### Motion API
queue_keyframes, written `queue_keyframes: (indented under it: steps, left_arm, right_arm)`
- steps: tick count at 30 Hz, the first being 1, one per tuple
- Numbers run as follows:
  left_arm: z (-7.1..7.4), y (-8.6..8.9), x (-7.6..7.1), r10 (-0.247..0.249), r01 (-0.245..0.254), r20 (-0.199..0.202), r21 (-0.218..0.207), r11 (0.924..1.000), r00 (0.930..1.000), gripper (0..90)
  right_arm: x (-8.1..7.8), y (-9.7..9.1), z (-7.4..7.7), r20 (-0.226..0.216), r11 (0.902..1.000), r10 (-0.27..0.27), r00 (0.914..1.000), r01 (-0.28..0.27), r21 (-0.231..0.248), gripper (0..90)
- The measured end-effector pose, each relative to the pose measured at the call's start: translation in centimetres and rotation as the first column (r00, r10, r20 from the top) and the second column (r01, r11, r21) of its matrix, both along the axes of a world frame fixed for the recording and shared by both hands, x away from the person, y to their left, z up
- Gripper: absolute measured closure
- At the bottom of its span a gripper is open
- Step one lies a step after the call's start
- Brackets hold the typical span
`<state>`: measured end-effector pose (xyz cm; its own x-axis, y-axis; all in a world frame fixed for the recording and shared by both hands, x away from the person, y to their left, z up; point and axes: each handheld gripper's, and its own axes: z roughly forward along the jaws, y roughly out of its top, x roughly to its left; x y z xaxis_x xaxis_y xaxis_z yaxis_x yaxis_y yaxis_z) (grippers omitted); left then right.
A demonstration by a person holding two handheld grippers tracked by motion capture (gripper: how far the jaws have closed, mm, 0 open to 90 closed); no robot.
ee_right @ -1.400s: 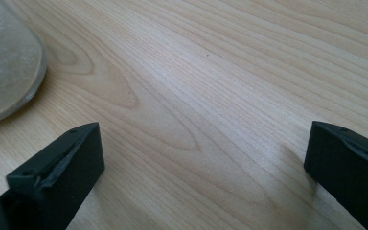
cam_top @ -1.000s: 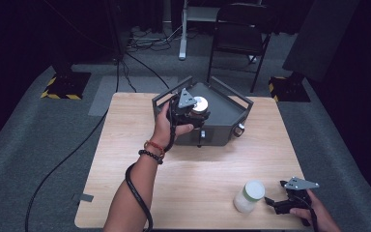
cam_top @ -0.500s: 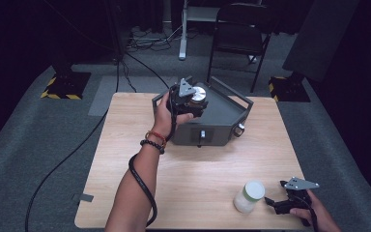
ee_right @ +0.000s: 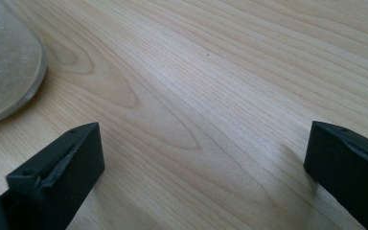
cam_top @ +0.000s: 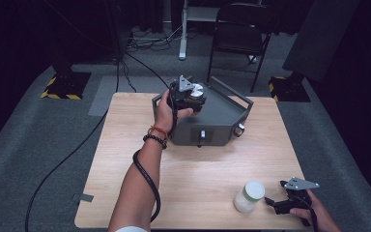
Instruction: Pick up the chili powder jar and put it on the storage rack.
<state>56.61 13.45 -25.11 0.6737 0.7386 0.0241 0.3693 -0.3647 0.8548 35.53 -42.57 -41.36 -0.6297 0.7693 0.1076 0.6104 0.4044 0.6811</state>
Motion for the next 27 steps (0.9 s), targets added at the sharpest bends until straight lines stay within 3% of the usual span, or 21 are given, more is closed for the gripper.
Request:
queue_keyframes:
  steps: [9, 27]
  left_arm:
    - [-0.5, -0.3, 0.8, 0.016, -0.016, -0.005, 0.022, 0.9996, 0.9999, 32.0]
    - [-2.5, 0.0, 1.5, 0.043, -0.042, -0.045, 0.022, 0.9989, 0.9981, 32.0]
  right_arm:
    - [0.0, 0.0, 0.0, 0.0, 1.0, -0.001, 1.0, 0.001, 0.001, 0.0]
    - [0.0, 0.0, 0.0, 0.0, 1.0, 0.0, 1.0, 0.0, 0.0, 0.0]
